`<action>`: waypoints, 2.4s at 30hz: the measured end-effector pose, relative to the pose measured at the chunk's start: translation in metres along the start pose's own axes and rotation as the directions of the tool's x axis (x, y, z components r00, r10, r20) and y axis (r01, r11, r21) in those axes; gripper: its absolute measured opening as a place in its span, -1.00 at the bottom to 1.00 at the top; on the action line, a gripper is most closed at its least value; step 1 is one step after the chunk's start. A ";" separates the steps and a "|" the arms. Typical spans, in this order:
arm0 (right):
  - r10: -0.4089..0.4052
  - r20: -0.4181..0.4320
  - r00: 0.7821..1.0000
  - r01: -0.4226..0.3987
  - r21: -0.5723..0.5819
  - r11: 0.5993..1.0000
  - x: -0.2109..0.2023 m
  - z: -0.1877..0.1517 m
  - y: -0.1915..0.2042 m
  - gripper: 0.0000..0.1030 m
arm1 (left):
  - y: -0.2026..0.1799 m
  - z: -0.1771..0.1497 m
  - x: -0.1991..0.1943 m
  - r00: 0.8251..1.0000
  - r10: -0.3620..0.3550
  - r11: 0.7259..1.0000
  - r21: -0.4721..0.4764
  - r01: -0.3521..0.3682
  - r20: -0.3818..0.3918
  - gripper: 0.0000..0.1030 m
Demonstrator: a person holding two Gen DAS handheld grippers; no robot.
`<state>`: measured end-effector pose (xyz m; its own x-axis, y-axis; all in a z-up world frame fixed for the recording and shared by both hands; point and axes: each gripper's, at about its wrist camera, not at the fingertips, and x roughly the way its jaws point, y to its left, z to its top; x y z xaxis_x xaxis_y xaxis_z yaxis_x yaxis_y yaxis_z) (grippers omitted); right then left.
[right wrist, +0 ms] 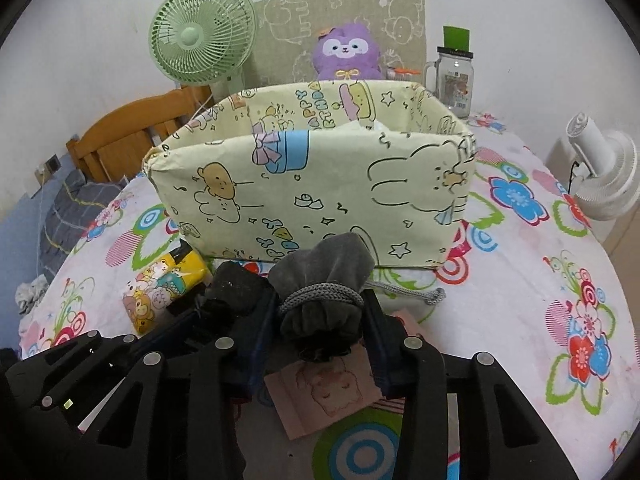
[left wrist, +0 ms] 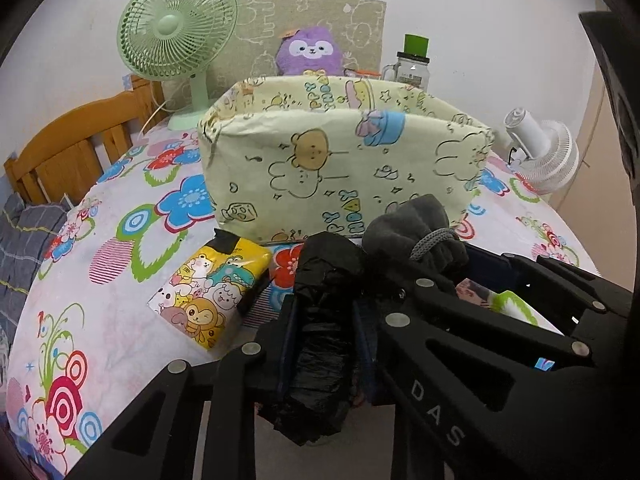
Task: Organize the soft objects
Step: 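Grasp the black plastic bag with the left gripper while the right grasps the grey sock, then lift the black bag and grey sock and carry them over the box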
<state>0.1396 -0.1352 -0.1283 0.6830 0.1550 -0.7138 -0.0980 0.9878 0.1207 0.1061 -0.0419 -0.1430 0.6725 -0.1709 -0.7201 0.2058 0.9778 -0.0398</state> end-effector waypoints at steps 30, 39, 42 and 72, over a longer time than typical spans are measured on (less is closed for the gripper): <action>-0.049 0.152 0.987 0.042 0.046 0.998 -0.098 -0.005 -0.014 -0.14 | -0.035 0.002 -0.079 0.990 -0.033 0.999 0.042 0.027 0.141 -0.50; -0.058 0.199 0.978 0.050 0.045 0.998 -0.128 0.003 -0.010 -0.13 | -0.039 0.009 -0.107 0.981 -0.033 0.999 0.044 0.025 0.191 -0.50; -0.060 0.213 0.975 0.051 0.047 0.998 -0.138 0.006 -0.009 -0.13 | -0.039 0.012 -0.115 0.978 -0.034 0.999 0.047 0.024 0.206 -0.50; -0.079 0.252 0.964 0.061 0.079 0.995 -0.160 0.061 -0.004 -0.13 | -0.033 0.065 -0.138 0.964 -0.057 0.995 0.092 0.034 0.260 -0.50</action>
<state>0.0746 -0.1645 0.0271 0.8491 0.0680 -0.5238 0.0014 0.9914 0.1308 0.0526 -0.0580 0.0030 0.8214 -0.2521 -0.5116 0.2933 0.9560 -0.0002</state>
